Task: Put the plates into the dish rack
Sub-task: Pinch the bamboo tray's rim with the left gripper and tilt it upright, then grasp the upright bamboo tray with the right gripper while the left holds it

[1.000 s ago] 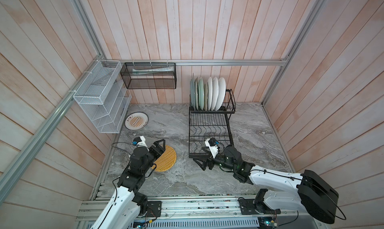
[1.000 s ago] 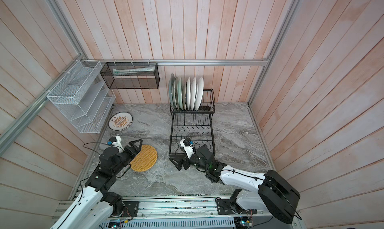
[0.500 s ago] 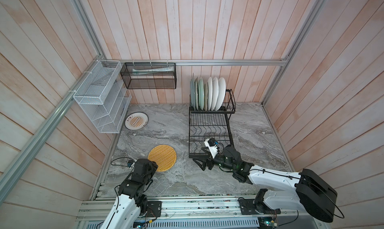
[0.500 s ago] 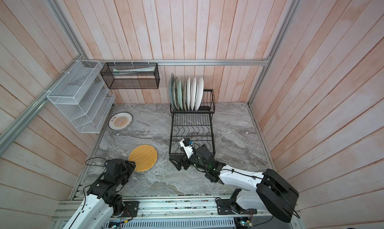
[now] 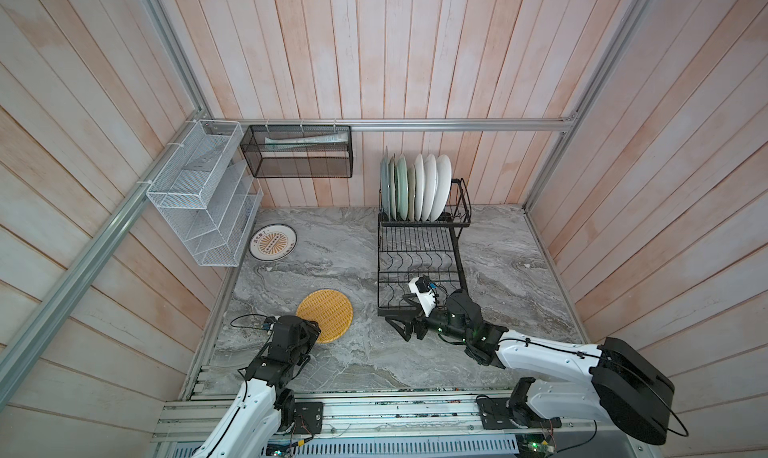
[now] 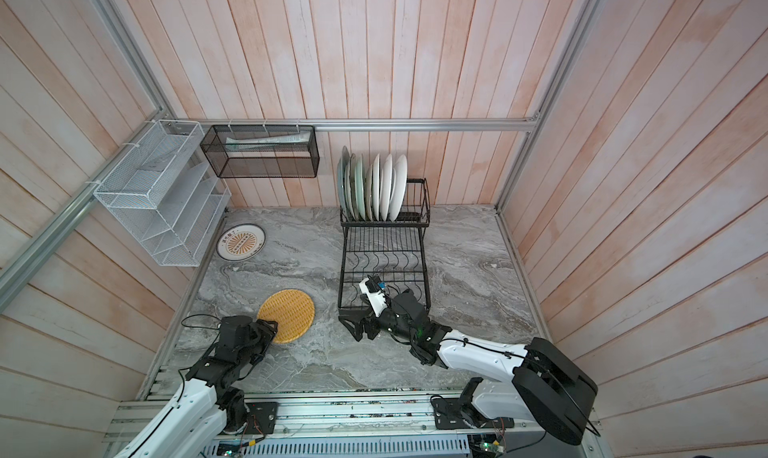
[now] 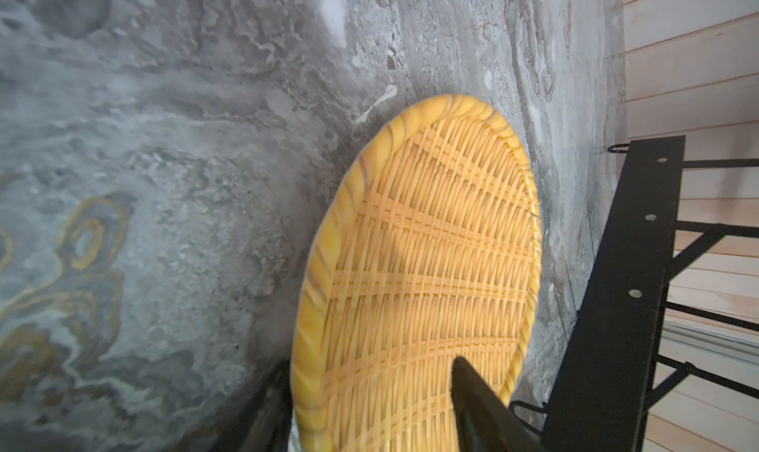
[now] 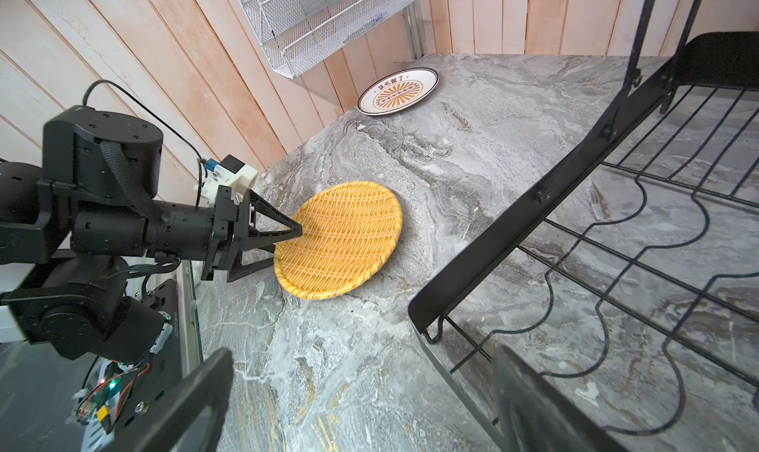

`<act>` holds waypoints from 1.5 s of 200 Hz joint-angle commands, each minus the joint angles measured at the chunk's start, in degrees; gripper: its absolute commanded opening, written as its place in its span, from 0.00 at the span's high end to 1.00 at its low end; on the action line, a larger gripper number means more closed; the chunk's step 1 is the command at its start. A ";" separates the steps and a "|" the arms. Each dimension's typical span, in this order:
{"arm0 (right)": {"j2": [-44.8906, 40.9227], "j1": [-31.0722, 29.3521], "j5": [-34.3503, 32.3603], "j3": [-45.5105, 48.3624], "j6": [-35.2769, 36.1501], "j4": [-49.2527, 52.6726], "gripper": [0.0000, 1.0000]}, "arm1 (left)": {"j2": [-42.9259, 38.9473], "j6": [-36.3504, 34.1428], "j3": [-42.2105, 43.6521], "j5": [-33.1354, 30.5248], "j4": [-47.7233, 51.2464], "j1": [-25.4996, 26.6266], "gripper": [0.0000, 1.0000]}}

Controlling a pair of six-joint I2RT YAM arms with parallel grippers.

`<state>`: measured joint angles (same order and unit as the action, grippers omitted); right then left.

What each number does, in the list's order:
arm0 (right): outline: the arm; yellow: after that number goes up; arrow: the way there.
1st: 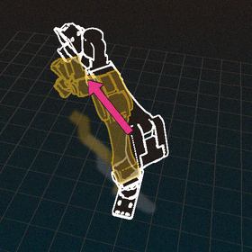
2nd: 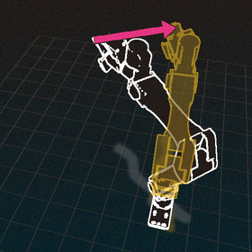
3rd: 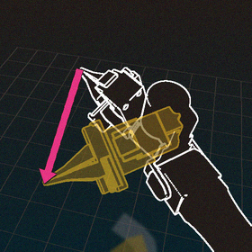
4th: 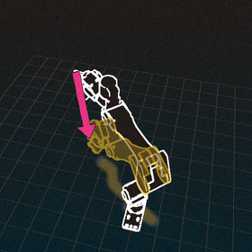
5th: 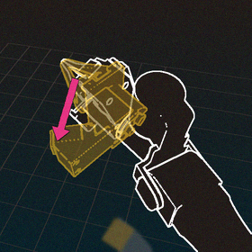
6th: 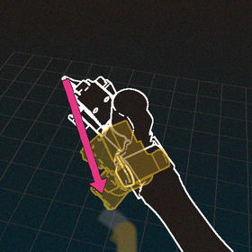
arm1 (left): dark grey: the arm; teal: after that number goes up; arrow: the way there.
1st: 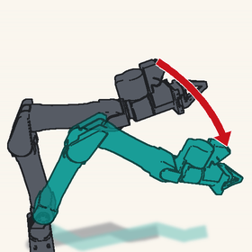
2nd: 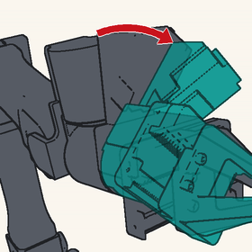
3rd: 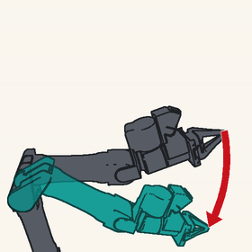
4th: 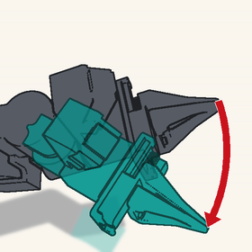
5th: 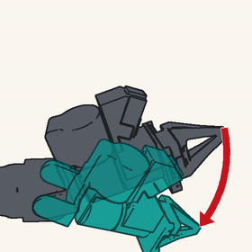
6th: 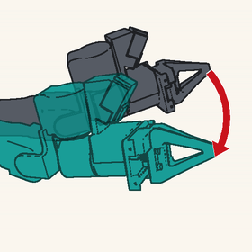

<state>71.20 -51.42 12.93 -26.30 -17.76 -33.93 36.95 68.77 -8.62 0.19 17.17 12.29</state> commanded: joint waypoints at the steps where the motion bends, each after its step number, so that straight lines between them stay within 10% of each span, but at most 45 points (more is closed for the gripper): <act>1: -0.44 -0.35 -0.14 -0.78 0.01 -1.09 0.02 | -0.22 2.84 3.32 2.36 0.89 -0.30 0.41; 111: -0.95 -0.35 -1.08 -0.52 0.31 -0.95 0.02 | 4.01 10.81 8.80 3.95 -13.13 -0.42 0.69; 139: -1.30 -0.35 -1.85 -0.31 0.86 -0.87 0.02 | 4.63 8.88 8.23 6.03 -18.47 -0.50 0.91; 228: -5.35 -0.43 -3.86 -0.86 6.21 0.73 0.02 | -4.43 -12.40 -21.67 3.92 13.13 -0.45 1.00; 300: -3.76 -8.08 -19.57 -0.34 26.40 -8.77 0.02 | 11.76 -5.81 -44.95 -2.54 28.82 6.83 1.00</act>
<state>65.98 -57.41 -0.54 -26.15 -0.97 -38.44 45.39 59.68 -46.74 3.14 39.42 14.79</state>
